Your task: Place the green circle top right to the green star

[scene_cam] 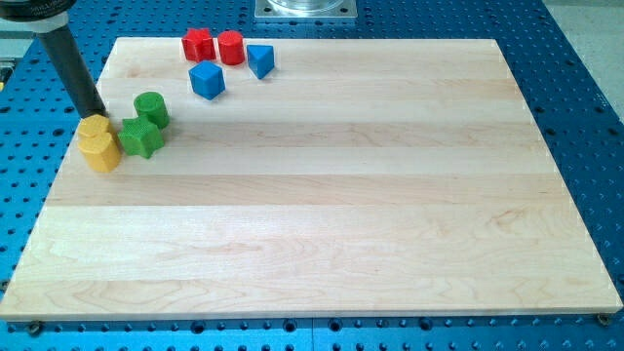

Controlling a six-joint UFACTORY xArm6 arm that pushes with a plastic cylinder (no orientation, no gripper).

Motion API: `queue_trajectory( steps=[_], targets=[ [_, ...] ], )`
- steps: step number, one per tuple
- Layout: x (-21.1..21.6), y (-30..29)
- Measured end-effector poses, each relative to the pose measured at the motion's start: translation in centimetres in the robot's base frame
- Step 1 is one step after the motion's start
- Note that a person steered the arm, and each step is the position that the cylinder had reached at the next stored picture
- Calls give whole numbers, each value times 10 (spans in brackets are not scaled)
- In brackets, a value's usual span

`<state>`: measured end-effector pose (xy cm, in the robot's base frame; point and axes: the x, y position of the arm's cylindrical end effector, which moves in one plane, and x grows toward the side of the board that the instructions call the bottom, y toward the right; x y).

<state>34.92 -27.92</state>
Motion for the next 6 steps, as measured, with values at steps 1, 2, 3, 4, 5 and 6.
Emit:
queue_trajectory(
  steps=[1, 2, 3, 4, 5, 6],
  targets=[
    [-18, 44],
    [-29, 59],
    [18, 67],
    [16, 99],
    [-29, 112],
    [-41, 115]
  ],
)
